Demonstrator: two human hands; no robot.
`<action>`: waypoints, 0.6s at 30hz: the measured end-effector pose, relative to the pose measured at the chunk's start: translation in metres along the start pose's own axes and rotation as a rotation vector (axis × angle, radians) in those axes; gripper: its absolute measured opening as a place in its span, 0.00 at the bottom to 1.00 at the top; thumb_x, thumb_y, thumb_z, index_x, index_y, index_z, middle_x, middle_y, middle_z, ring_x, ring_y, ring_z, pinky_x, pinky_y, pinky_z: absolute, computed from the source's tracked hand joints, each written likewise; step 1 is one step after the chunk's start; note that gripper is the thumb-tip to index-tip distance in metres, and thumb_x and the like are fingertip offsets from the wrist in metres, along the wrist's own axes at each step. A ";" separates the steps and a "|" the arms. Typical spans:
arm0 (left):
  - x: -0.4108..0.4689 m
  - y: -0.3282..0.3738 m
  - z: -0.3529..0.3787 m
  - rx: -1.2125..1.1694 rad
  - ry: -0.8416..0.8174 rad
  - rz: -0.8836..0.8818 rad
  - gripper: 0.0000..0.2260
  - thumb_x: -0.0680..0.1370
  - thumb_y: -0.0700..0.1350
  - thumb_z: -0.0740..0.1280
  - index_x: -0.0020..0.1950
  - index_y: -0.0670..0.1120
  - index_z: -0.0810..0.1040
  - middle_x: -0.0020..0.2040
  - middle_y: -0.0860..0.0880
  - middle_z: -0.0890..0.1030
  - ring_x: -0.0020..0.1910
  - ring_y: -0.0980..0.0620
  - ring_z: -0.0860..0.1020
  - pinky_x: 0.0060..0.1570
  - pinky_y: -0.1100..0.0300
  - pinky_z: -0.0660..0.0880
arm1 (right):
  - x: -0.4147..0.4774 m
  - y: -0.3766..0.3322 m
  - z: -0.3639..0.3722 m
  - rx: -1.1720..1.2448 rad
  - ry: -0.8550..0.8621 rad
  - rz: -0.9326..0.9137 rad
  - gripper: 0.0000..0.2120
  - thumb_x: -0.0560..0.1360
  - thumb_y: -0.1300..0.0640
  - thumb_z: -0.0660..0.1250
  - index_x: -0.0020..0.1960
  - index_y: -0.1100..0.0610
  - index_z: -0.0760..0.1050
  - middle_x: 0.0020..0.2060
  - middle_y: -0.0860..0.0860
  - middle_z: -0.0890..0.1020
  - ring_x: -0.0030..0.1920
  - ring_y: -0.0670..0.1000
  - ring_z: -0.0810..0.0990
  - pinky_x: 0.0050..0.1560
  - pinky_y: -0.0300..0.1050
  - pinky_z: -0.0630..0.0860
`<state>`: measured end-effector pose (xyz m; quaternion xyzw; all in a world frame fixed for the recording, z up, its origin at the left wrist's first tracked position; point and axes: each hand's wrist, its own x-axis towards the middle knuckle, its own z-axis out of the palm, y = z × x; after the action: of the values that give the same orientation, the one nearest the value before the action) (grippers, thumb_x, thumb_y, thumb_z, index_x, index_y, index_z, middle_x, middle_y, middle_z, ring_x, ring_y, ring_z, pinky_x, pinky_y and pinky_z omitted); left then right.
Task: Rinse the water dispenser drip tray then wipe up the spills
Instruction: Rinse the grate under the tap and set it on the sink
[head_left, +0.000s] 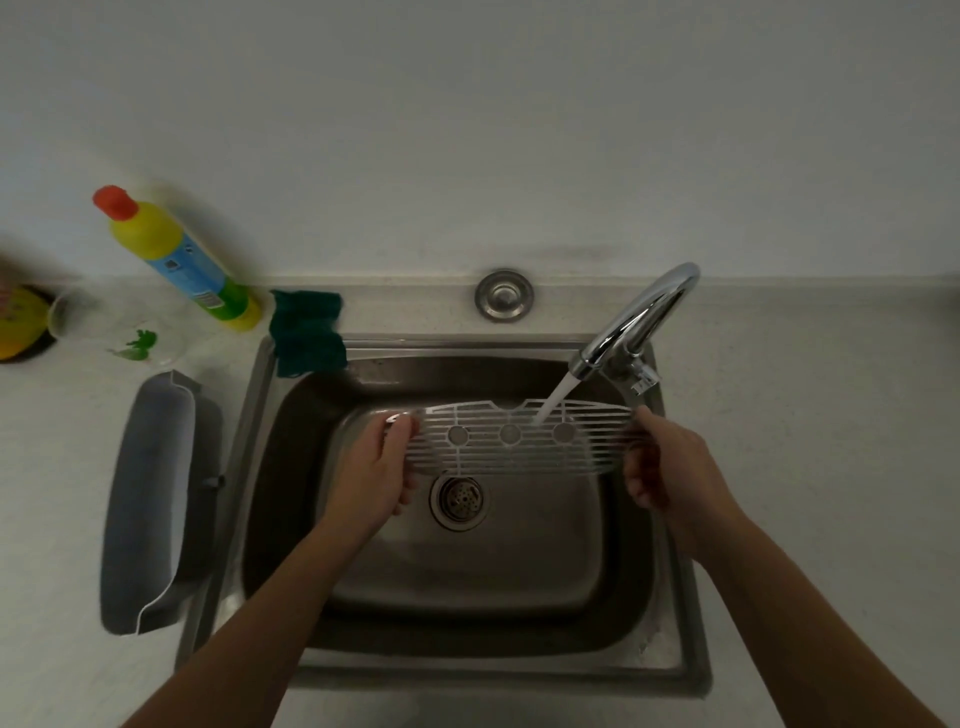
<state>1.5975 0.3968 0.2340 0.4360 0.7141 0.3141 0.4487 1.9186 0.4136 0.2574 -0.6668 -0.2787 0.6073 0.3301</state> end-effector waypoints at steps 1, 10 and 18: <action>-0.001 -0.001 -0.002 -0.016 0.025 -0.017 0.16 0.86 0.57 0.55 0.49 0.51 0.77 0.33 0.48 0.80 0.29 0.54 0.77 0.26 0.64 0.73 | -0.001 -0.002 0.001 0.006 -0.011 -0.005 0.20 0.83 0.44 0.61 0.48 0.59 0.80 0.32 0.54 0.82 0.29 0.52 0.79 0.26 0.41 0.74; -0.010 0.000 -0.005 -0.576 -0.008 -0.222 0.13 0.86 0.44 0.62 0.65 0.56 0.81 0.53 0.49 0.87 0.50 0.48 0.86 0.46 0.51 0.82 | -0.013 0.009 -0.002 0.280 -0.010 -0.022 0.13 0.82 0.63 0.63 0.63 0.51 0.78 0.52 0.57 0.88 0.50 0.59 0.89 0.38 0.48 0.84; -0.022 -0.026 -0.023 -0.777 -0.023 -0.375 0.16 0.82 0.43 0.68 0.70 0.41 0.79 0.63 0.41 0.84 0.58 0.45 0.82 0.57 0.49 0.76 | -0.009 0.009 0.022 0.160 -0.010 -0.110 0.07 0.82 0.57 0.66 0.57 0.55 0.82 0.51 0.56 0.88 0.52 0.58 0.89 0.46 0.47 0.85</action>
<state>1.5722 0.3645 0.2292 0.1009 0.6045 0.4678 0.6369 1.8960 0.4033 0.2546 -0.6189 -0.2669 0.6118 0.4139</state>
